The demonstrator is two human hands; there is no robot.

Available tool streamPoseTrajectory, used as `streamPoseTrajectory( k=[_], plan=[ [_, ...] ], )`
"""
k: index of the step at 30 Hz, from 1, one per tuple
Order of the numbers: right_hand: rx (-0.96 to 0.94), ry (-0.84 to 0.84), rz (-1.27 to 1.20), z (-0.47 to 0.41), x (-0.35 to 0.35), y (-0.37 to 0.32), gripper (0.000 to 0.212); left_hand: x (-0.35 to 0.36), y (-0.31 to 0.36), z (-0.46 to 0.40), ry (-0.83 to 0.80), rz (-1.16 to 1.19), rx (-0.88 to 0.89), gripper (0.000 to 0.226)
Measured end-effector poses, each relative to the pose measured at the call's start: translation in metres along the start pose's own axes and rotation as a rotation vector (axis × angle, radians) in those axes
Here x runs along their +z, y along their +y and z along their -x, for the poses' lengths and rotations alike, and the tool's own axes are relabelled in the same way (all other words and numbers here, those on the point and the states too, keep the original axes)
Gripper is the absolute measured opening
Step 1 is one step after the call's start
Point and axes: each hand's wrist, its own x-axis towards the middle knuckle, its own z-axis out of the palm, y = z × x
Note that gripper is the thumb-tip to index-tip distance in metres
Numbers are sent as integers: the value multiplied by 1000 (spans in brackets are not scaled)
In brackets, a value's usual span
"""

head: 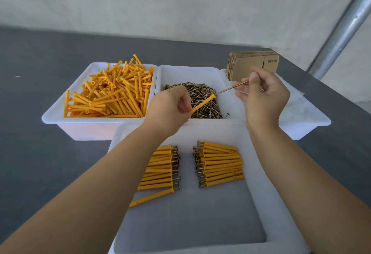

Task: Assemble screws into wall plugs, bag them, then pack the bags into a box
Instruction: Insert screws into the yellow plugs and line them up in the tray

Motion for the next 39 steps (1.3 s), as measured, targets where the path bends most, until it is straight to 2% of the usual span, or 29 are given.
streamPoseTrajectory(
  k=[6, 12, 16, 19, 24, 29, 32, 35, 39],
  plan=[
    [-86, -137, 79, 8, 3, 0, 23, 0, 1, 1, -9, -15, -3, 20],
    [-149, -8, 37, 6, 2, -3, 23, 0, 2, 1, -23, -40, 0, 19],
    [-129, -34, 50, 7, 2, -2, 23, 1, 3, 2, -24, -26, 1, 22],
    [-132, -93, 86, 10, 4, -1, 23, 1, 4, 2, -23, -6, 3, 22],
    [-120, -298, 114, 21, 9, 0, 23, 0, 3, 4, -14, 55, -7, 28],
    [-152, -405, 197, 24, 10, -1, 26, 1, 2, 4, 14, 130, -40, 25],
    [-168, -539, 272, 29, 14, -1, 37, 4, 4, 6, 16, 214, -54, 35],
    [-254, -585, 332, 31, 18, 0, 51, 5, 7, 8, -8, 300, -35, 44],
    [-264, -682, 354, 33, 19, -1, 65, 5, 7, 7, -5, 434, -8, 57]
  ],
)
